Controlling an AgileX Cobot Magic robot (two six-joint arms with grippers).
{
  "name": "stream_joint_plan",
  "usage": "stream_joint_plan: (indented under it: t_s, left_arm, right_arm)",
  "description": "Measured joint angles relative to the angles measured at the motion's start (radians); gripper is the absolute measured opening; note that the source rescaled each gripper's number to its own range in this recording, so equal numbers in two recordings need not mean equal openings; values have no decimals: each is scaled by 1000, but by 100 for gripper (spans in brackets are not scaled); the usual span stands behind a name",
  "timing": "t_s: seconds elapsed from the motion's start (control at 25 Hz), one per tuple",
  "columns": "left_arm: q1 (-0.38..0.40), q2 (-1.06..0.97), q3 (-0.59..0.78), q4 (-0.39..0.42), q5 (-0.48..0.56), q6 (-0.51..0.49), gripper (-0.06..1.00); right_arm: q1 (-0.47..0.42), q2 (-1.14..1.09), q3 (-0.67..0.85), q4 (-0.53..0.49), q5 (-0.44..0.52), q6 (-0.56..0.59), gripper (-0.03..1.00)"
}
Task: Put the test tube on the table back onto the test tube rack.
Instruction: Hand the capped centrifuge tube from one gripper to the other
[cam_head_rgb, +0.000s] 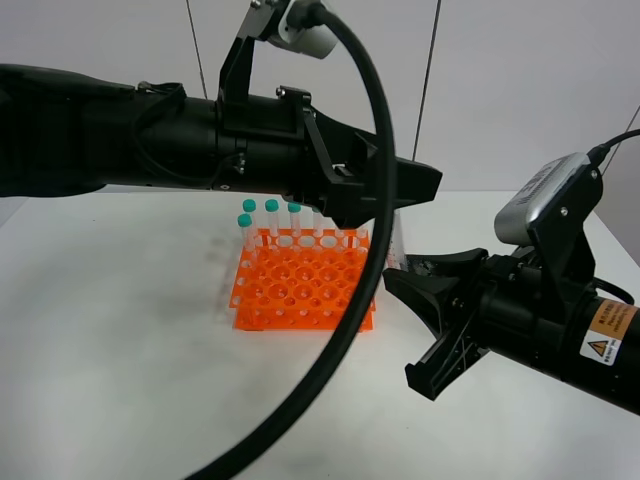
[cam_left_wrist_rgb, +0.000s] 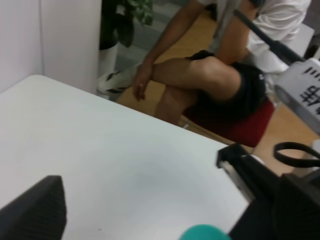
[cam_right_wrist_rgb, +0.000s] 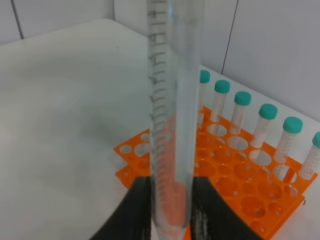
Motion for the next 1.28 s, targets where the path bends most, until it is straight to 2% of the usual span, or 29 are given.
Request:
stream_joint_plan:
  t_s: [0.16, 0.44, 0.64, 0.96, 1.04, 1.2, 1.28]
  left_arm:
    - [0, 1, 0, 1, 49, -24, 82]
    - [0, 1, 0, 1, 56, -45, 80]
    - [0, 1, 0, 1, 56, -46, 63]
    - [0, 1, 0, 1, 56, -46, 57]
    - [0, 1, 0, 1, 56, -46, 45]
    - [0, 1, 0, 1, 56, -36, 12]
    - [0, 1, 0, 1, 56, -34, 1]
  right_arm:
    - [0, 0, 0, -1, -2, 0, 3]
    - [0, 0, 0, -1, -17, 0, 3]
    - [0, 0, 0, -1, -23, 0, 3]
    - [0, 0, 0, -1, -55, 3, 3]
    - [0, 0, 0, 0, -59, 3, 3]
    - [0, 0, 0, 0, -60, 3, 3]
    - [0, 0, 0, 0, -60, 3, 3]
